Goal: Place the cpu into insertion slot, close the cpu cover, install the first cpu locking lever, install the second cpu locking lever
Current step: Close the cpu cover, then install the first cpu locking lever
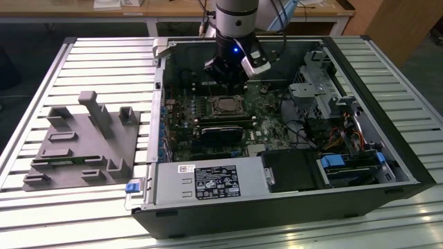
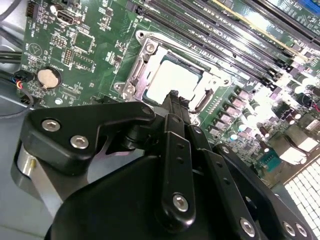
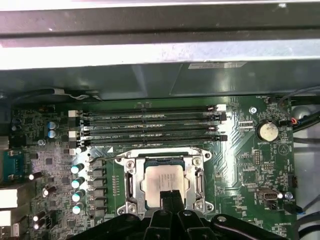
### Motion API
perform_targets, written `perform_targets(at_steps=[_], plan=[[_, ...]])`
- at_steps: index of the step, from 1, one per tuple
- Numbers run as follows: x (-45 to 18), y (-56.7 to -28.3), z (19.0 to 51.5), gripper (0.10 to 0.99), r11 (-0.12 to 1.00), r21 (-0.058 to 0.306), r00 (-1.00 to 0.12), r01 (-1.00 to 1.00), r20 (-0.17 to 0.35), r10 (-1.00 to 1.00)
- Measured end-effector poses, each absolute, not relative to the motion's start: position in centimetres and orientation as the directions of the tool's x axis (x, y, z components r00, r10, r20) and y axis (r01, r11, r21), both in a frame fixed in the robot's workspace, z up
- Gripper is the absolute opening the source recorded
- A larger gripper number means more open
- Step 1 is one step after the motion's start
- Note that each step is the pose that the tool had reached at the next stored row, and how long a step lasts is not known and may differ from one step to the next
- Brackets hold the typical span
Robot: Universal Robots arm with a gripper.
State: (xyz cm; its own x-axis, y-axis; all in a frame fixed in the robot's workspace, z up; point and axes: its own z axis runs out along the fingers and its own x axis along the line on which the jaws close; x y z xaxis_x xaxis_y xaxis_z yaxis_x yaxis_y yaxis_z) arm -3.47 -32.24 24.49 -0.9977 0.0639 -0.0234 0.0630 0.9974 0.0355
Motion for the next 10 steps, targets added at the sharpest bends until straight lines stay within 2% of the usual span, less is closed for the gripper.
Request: perform_targets(at_steps=[10], plan=[[-3.47, -32.24, 24.57, 0.106, 0.997, 0.035, -0.998, 0.063, -0.023, 0.064]])
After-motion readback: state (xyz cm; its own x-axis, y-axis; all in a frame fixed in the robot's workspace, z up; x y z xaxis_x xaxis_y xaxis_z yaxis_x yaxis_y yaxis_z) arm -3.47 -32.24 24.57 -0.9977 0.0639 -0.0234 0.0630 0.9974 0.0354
